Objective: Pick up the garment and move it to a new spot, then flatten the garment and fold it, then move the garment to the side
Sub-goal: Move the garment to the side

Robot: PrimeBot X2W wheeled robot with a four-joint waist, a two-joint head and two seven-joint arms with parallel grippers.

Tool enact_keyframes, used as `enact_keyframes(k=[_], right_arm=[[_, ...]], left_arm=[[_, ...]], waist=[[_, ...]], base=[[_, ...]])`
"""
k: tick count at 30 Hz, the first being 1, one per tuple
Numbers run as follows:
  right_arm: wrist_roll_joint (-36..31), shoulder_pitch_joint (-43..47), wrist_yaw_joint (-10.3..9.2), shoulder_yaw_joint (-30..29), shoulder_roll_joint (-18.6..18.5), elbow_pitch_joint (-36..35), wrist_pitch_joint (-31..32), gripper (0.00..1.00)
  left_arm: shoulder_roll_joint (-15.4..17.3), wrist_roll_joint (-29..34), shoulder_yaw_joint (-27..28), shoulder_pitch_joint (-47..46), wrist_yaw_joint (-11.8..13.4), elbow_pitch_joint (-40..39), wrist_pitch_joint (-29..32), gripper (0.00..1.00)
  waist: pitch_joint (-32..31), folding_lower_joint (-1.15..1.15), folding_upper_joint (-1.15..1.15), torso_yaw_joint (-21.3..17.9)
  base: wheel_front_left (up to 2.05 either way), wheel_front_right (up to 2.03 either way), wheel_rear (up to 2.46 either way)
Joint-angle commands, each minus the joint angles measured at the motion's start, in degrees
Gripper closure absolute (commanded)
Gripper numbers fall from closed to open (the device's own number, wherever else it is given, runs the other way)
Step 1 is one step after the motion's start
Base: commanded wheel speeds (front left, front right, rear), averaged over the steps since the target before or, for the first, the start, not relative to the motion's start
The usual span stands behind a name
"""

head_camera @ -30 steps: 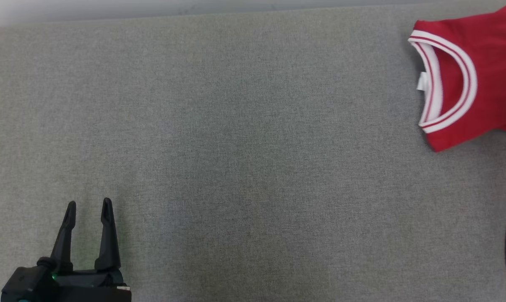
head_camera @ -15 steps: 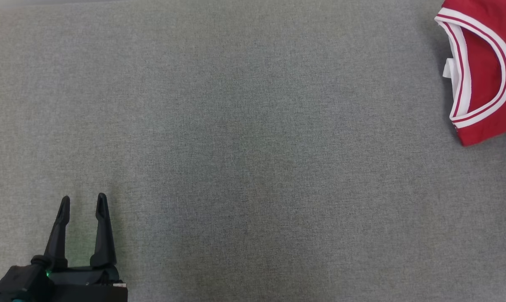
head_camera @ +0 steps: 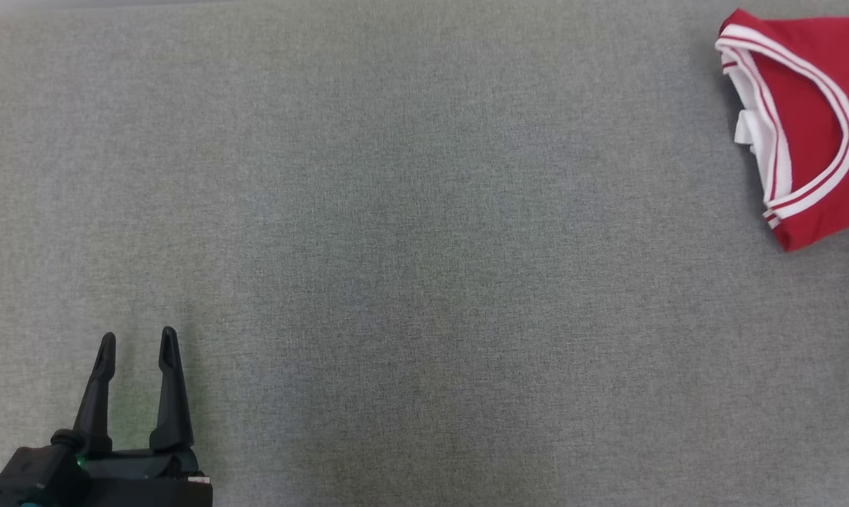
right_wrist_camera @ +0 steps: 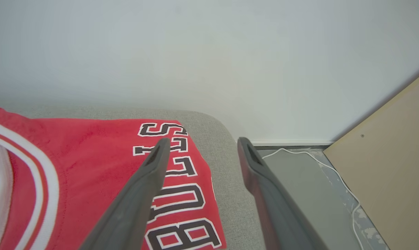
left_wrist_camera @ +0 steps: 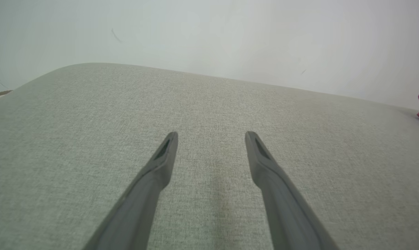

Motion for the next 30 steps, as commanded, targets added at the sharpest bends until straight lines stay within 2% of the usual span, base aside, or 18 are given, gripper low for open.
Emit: enact_keyframes(k=[1, 8, 14, 21, 30], right_arm=[[-0.11, -0.67, 0.00, 0.24, 0.52, -0.08, -0.73, 0.00], [0.24, -0.57, 0.00, -0.43, 3.35, -1.15, -3.67, 0.00], [2.62, 4.01, 0.00, -4.13, 6.43, -6.96, -4.84, 0.00], [0.87, 14.45, 0.00, -13.13, 8.95, -18.67, -4.83, 0.00], [-6.46, 30.66, 0.01, -25.65, 15.45, -30.81, -4.84, 0.00]], left_arm=[[0.16, 0.02, 0.19, -0.20, 0.12, 0.30, -0.20, 0.00], [0.03, -1.46, -0.10, 1.10, 0.49, 1.90, -0.19, 0.00], [-0.03, -2.84, 0.12, 2.65, 0.97, 3.30, -0.20, 0.00], [-0.03, -3.63, -1.11, 4.06, 2.45, 3.39, -0.19, 0.00], [-0.04, -3.99, -2.08, 4.96, 1.99, 4.90, -0.19, 0.00]], waist=[[-0.64, 0.00, -0.01, -0.08], [-4.24, 0.00, -0.01, -0.31], [-8.18, 0.00, -0.01, -0.67], [-12.11, 0.00, -0.01, -0.54], [-16.24, 0.00, -0.01, 0.78]], base=[[0.00, 0.00, 0.00], [0.00, 0.00, 0.00], [0.00, 0.00, 0.00], [0.00, 0.00, 0.00], [0.00, 0.00, 0.00]])
